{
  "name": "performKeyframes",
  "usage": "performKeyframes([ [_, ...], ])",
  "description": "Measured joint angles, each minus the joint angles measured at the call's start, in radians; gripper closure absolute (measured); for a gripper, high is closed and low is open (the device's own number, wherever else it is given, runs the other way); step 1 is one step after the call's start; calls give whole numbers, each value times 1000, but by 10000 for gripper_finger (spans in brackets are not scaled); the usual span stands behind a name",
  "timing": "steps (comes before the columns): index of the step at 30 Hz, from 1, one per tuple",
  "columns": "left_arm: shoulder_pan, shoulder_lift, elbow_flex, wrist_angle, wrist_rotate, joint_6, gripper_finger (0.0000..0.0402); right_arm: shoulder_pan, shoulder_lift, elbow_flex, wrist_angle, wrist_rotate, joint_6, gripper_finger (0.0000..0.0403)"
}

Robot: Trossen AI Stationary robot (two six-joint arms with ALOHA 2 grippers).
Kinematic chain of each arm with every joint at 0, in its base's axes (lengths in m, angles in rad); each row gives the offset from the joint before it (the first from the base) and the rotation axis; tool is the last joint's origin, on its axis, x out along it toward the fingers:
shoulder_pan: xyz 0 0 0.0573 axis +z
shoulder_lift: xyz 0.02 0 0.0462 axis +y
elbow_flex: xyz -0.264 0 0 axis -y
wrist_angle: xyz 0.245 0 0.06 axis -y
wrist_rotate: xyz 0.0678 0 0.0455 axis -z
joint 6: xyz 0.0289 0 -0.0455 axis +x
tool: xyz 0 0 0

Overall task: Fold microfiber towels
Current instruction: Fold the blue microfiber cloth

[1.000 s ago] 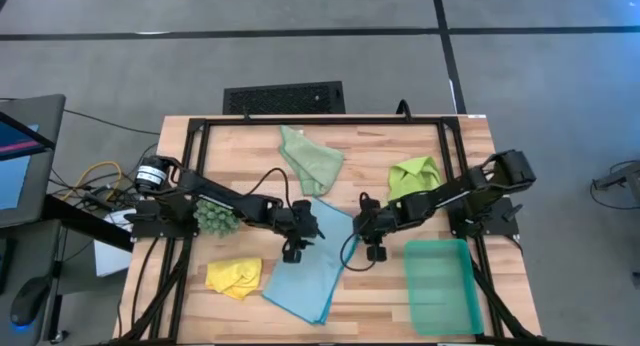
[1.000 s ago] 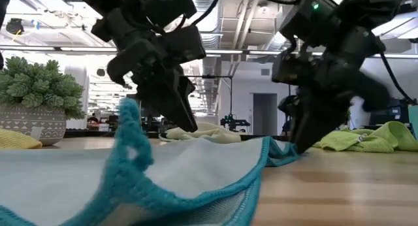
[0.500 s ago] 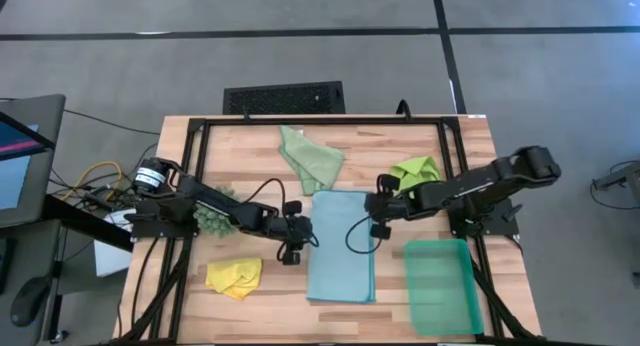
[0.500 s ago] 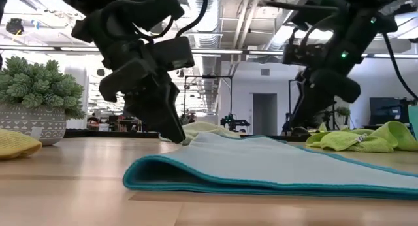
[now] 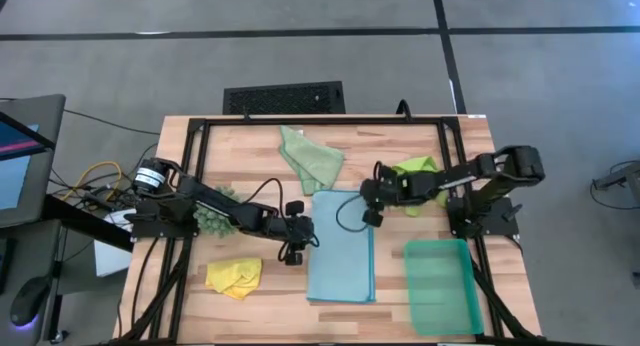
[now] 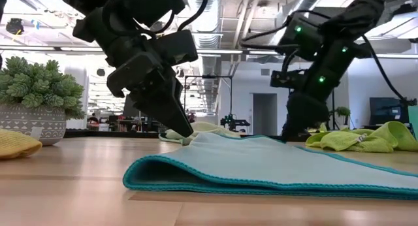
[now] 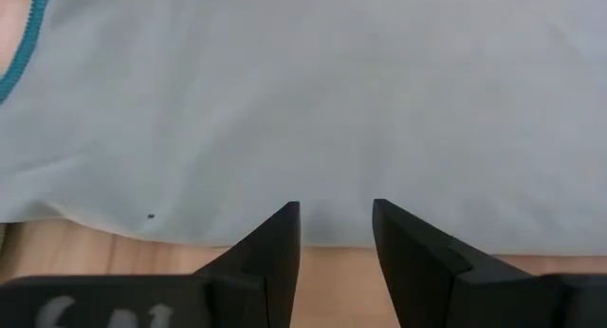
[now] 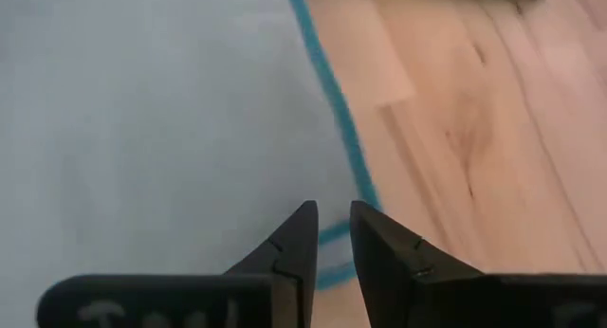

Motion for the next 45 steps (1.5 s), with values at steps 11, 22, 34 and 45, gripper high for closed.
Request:
performKeyframes([
  [11, 15, 0, 0, 0, -1, 141, 274, -268, 15, -47, 102, -418, -180, 312],
  [22, 61, 1, 0, -3, -1, 150, 274, -297, 45, -61, 180, -504, -257, 323],
  [34, 59, 1, 0, -3, 64, 96, 274, -228, -90, -64, 86, -369, -214, 383],
  [45, 36, 2, 0, 68, 183, 108, 274, -134, -265, -64, -97, -266, -115, 390],
])
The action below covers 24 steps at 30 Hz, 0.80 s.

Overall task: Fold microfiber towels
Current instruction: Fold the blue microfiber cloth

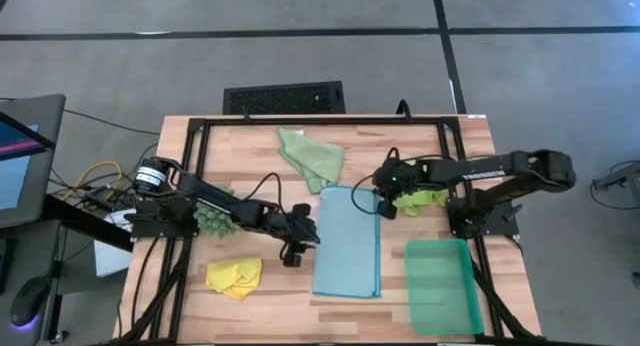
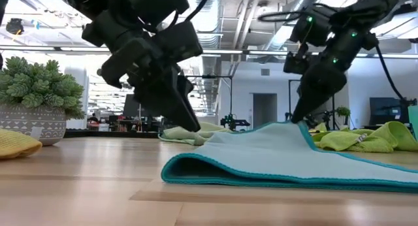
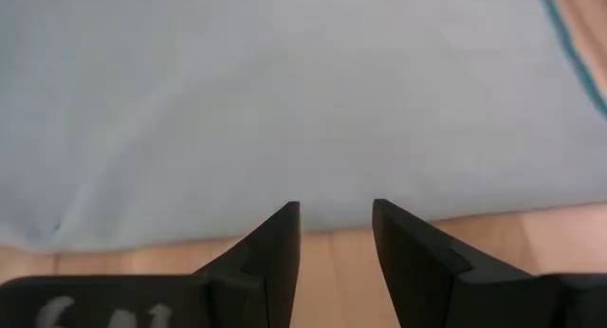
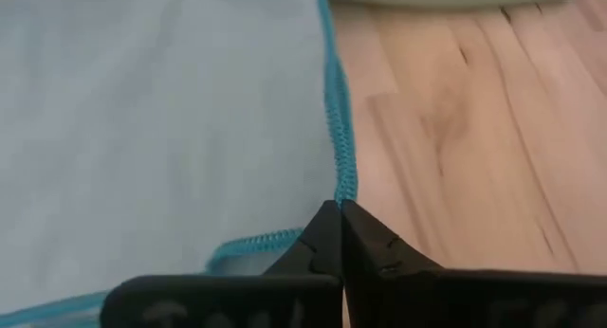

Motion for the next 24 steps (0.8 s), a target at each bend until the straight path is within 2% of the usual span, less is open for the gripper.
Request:
performKeyframes([
  [5, 0, 10, 0, 26, 8, 1, 274, 47, -8, 0, -6, -1, 13, 382],
  [10, 2, 123, 3, 186, 63, 33, 274, 70, -1, 0, -17, 3, 20, 380],
  [12, 6, 155, 8, 195, 65, 41, 274, 75, -1, 0, -26, 28, 30, 383],
  [15, 17, 164, 51, 67, 65, 39, 274, 76, -9, 0, -67, 94, 66, 388],
  [17, 21, 147, 80, -70, 11, 44, 274, 74, -9, 1, -103, 108, 96, 390],
  [24, 50, 61, 174, -528, -312, 260, 274, 125, 14, 0, -157, -26, 141, 382],
])
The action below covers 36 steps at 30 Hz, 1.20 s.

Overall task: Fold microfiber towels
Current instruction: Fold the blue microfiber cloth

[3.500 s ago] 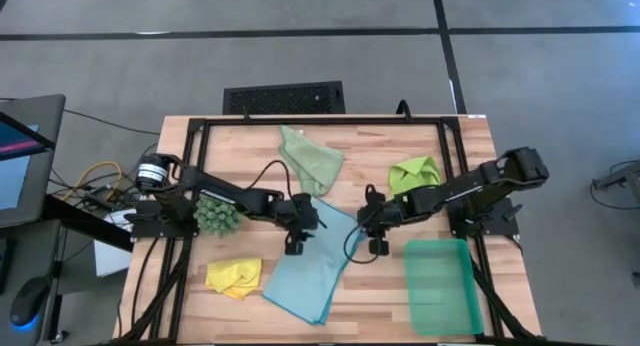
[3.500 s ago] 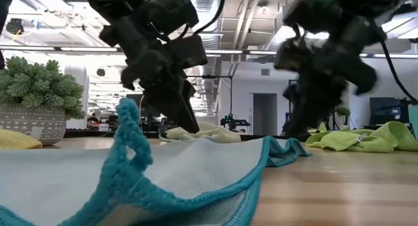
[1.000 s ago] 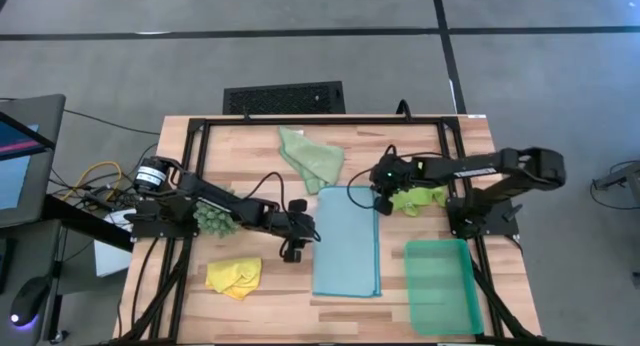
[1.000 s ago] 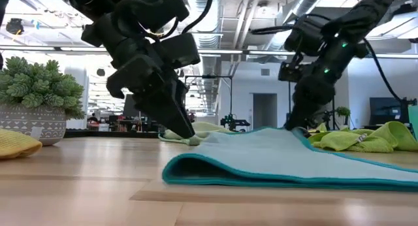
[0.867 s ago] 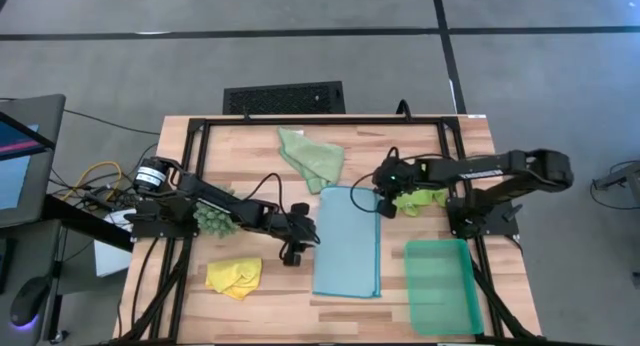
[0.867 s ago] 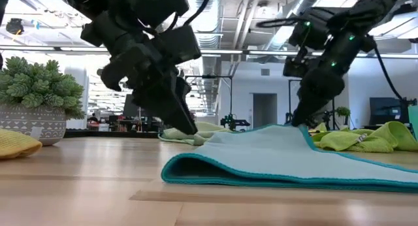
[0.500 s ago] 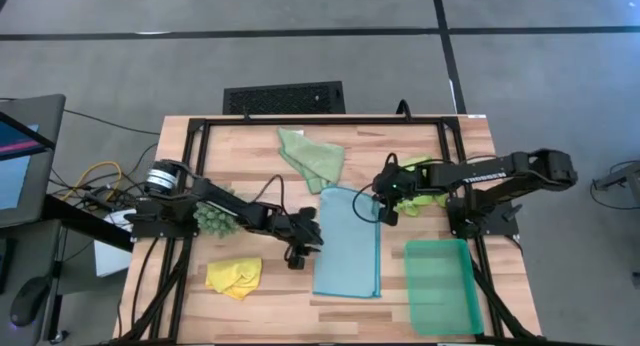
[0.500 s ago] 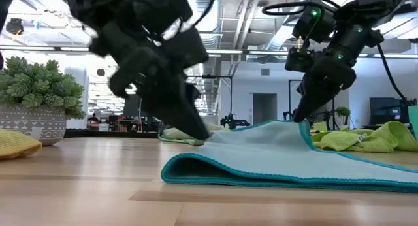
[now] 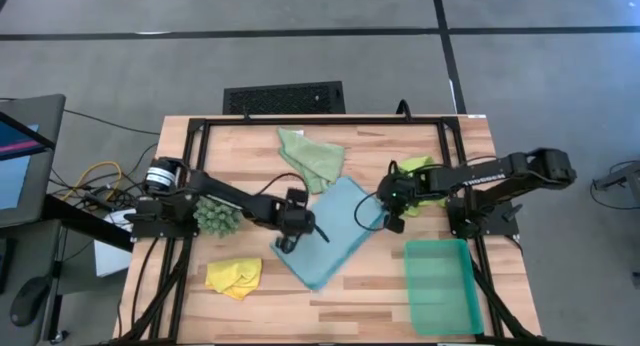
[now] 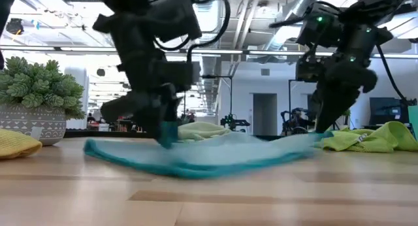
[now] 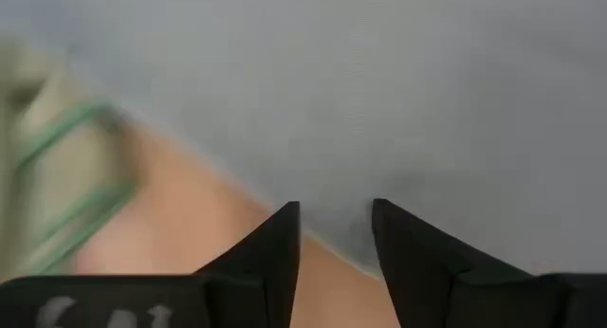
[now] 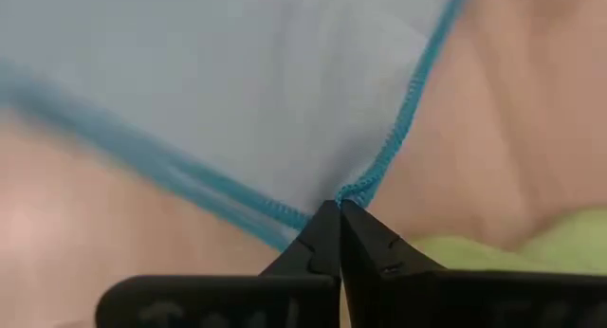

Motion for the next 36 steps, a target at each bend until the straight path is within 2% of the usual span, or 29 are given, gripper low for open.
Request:
performKeyframes([
  [3, 29, -56, 64, -110, -20, 12, 274, 37, 0, 0, 35, 0, 1, 383],
  [8, 49, -81, 82, -124, 215, -143, 274, 91, -3, 0, 34, 0, 1, 382],
  [11, 3, -77, 62, -65, 264, -232, 274, 116, 3, 0, 57, 23, 1, 376],
  [16, -105, -74, -47, 91, 266, -319, 274, 147, 28, 1, 102, 50, 2, 354],
  [19, -149, -71, -122, 187, 224, -353, 274, 155, 44, 1, 112, 50, 17, 334],
  [22, -149, -67, -183, 280, 177, -334, 274, 155, 47, 1, 117, 50, 25, 312],
  [25, -116, -82, -192, 244, 101, -300, 274, 168, 36, 1, 123, 47, 4, 291],
  [27, -87, -115, -197, 193, 98, -279, 274, 184, 25, 2, 135, 47, -7, 279],
  [32, -58, -253, -195, 87, 191, -354, 274, 249, 13, 1, 199, 47, -47, 260],
  [36, -135, -337, -195, 76, 224, -447, 274, 313, 15, 1, 258, 47, -78, 255],
])
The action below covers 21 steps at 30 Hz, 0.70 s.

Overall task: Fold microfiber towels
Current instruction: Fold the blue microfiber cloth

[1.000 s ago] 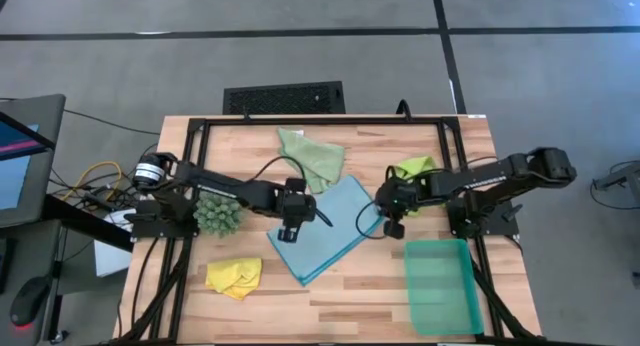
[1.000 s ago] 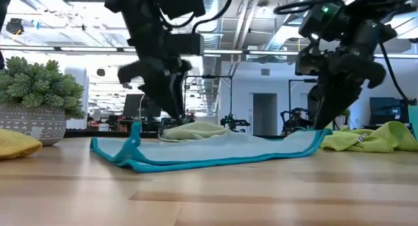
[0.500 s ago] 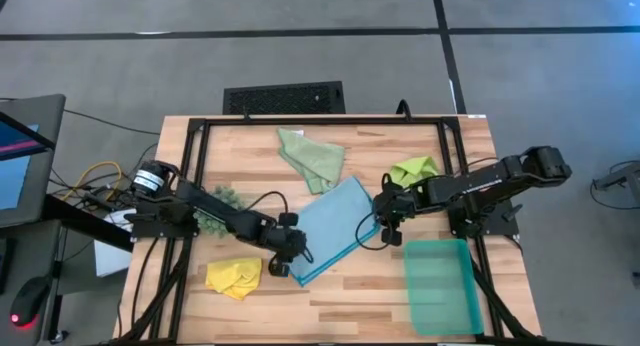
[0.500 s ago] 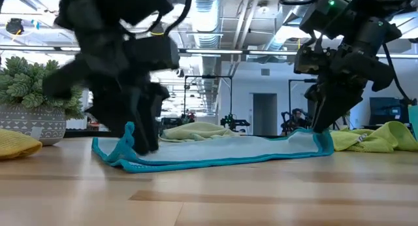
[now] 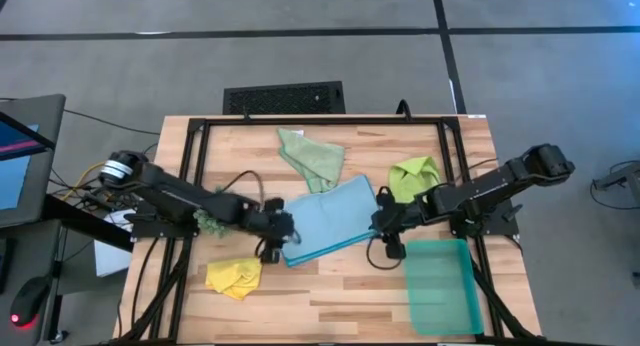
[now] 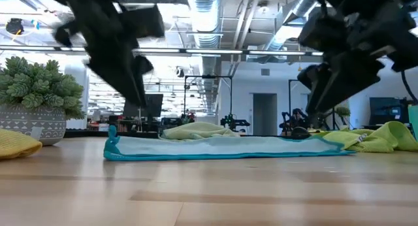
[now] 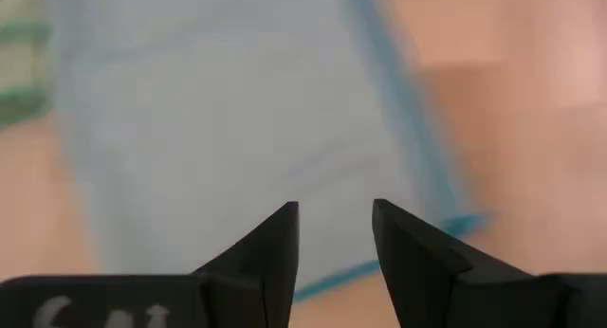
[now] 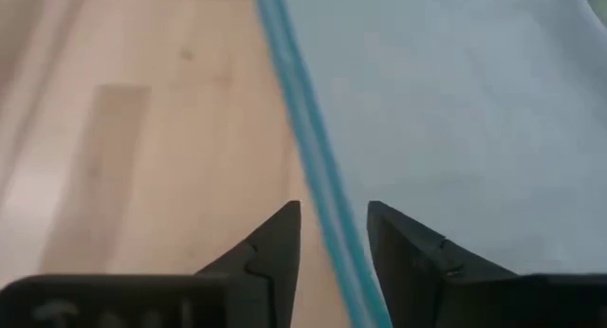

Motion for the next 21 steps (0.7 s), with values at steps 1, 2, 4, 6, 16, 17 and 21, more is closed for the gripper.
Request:
performKeyframes([
  [1, -33, -8, 1, 11, 2, -7, 274, 14, 1, 0, -1, 0, -1, 255],
  [2, -65, -9, 1, 19, 1, -12, 274, 27, 2, 0, -5, -1, -1, 256],
  [4, -133, -1, 0, 36, -5, -30, 274, 51, 2, 0, 0, 0, 7, 259],
  [6, -197, 21, 1, 66, -13, -55, 274, 71, 2, 0, 3, 1, 15, 262],
  [16, -308, 129, 9, 154, -293, -106, 244, 91, 2, 0, 66, 1, 27, 274],
  [17, -304, 129, 17, 154, -282, -116, 236, 91, 2, 0, 71, 1, 33, 274],
  [21, -312, 129, 50, 73, -261, -109, 212, 91, 2, 0, 90, 1, 60, 274],
])
